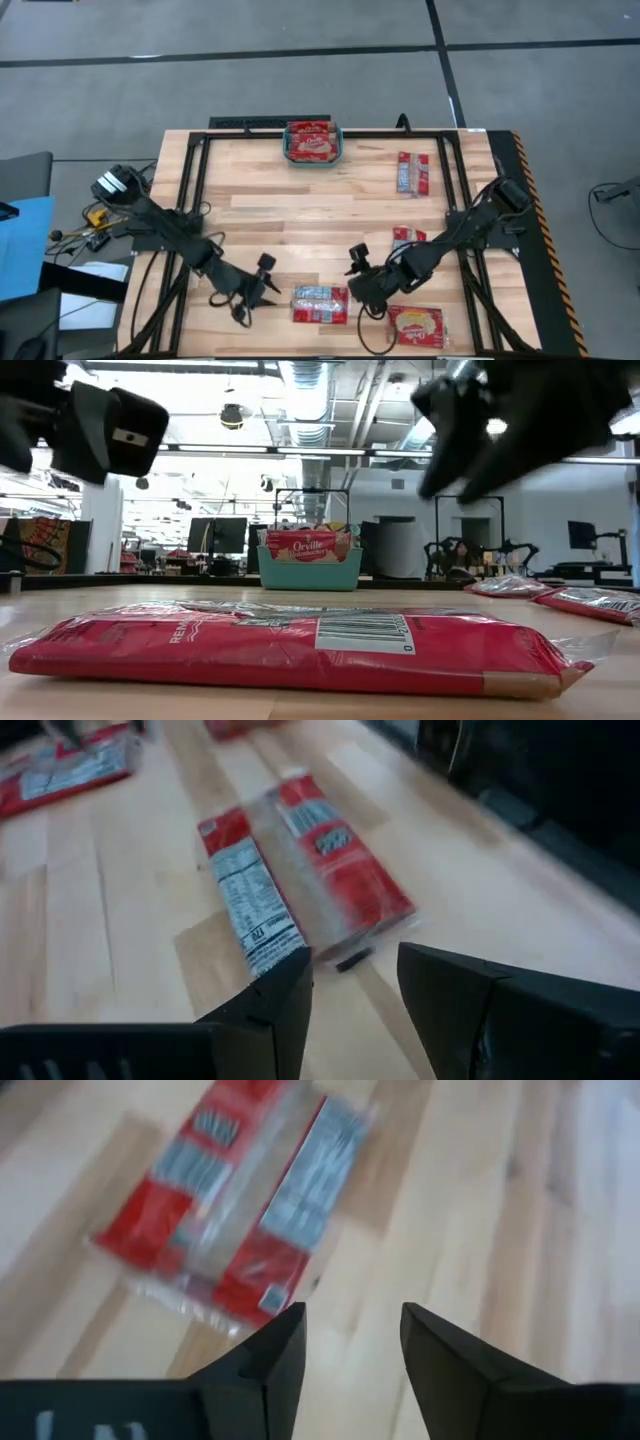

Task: Sort popcorn bags into baskets
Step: Put the red popcorn bag into the green basket

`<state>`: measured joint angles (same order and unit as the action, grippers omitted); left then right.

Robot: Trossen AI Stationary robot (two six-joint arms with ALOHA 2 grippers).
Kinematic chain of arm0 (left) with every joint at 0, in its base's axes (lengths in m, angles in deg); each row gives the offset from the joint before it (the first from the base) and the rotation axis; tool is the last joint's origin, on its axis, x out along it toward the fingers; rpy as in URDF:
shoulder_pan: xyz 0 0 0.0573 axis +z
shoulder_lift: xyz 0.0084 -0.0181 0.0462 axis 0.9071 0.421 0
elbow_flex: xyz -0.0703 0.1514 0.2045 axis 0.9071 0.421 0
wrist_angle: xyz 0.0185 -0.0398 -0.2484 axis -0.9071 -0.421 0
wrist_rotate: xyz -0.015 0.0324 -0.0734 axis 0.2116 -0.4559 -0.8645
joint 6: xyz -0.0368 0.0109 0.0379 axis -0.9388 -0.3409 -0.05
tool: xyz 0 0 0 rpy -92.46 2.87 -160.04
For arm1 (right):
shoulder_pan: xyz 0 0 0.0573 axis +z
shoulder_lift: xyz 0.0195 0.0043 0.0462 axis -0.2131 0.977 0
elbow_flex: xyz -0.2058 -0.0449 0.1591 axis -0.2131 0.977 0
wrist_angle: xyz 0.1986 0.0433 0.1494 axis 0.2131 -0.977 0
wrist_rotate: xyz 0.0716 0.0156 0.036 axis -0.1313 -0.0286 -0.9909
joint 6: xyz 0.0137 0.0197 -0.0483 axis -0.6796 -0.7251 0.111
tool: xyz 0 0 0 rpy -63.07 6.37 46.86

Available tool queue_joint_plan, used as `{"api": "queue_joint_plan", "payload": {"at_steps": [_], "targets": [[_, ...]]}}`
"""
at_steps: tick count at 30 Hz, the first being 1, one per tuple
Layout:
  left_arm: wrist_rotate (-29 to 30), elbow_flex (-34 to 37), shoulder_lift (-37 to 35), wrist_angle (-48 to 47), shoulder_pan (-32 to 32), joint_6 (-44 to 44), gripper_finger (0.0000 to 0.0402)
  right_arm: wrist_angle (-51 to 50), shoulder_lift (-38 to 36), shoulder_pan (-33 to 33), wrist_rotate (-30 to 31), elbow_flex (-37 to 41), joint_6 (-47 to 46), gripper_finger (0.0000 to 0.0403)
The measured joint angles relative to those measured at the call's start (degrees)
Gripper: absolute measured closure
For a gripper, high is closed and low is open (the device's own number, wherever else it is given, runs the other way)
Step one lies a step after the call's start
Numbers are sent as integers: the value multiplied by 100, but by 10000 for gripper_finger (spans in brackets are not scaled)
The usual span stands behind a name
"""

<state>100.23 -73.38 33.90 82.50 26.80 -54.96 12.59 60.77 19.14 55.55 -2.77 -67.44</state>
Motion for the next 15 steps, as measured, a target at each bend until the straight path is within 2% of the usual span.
{"api": "queue_joint_plan", "payload": {"at_steps": [5, 8, 11, 15], "targets": [[619, -439, 830, -54, 69, 692, 261, 3, -466, -117, -3, 0, -106, 229], [696, -677, 1142, -38, 152, 973, 261, -48, -673, -167, -5, 0, -104, 234], [308, -852, 1288, -85, 262, 1332, 261, -40, -828, -232, -10, 0, -98, 236], [-433, -1011, 1297, -780, 470, 1493, 261, -50, -927, -352, -18, 0, 30, 235]]}}
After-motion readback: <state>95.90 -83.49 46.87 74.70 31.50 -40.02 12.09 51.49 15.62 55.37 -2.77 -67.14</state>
